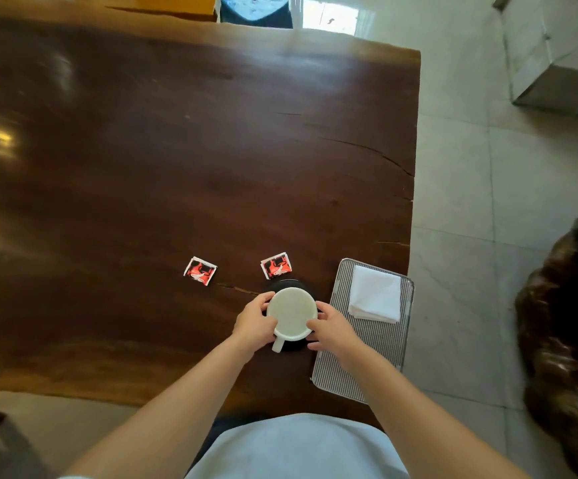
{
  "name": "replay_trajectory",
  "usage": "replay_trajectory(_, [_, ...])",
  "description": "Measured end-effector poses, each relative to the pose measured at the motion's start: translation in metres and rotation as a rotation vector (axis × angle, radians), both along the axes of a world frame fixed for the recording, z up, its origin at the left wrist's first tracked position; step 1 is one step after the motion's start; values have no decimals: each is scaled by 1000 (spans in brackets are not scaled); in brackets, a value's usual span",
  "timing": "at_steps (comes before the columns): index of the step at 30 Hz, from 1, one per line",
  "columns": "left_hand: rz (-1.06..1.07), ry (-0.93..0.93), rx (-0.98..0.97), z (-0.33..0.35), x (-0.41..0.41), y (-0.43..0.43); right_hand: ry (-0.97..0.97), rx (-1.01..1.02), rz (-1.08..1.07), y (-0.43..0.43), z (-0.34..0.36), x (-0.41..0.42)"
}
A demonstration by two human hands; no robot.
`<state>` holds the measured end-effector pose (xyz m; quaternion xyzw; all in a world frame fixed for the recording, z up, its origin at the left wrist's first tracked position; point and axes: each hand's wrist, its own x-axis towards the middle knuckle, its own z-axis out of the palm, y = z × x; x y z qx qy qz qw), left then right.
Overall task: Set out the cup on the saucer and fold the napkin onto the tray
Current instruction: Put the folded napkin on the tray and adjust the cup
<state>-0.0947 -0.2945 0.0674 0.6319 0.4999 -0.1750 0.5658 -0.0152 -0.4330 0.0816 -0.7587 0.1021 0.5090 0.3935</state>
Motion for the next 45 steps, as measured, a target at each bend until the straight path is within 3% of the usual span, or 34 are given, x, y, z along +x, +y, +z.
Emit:
replay_trajectory(10, [60,35,-67,-2,5,1,-8,-12,31,9,-2,5])
replay_trajectory(27, [35,10,24,19,-10,-33,-60,79,-5,-25,17,-25])
replay_trajectory(45, [-17,-9,1,29,-36,-49,-54,93,-27,-45,24,-54])
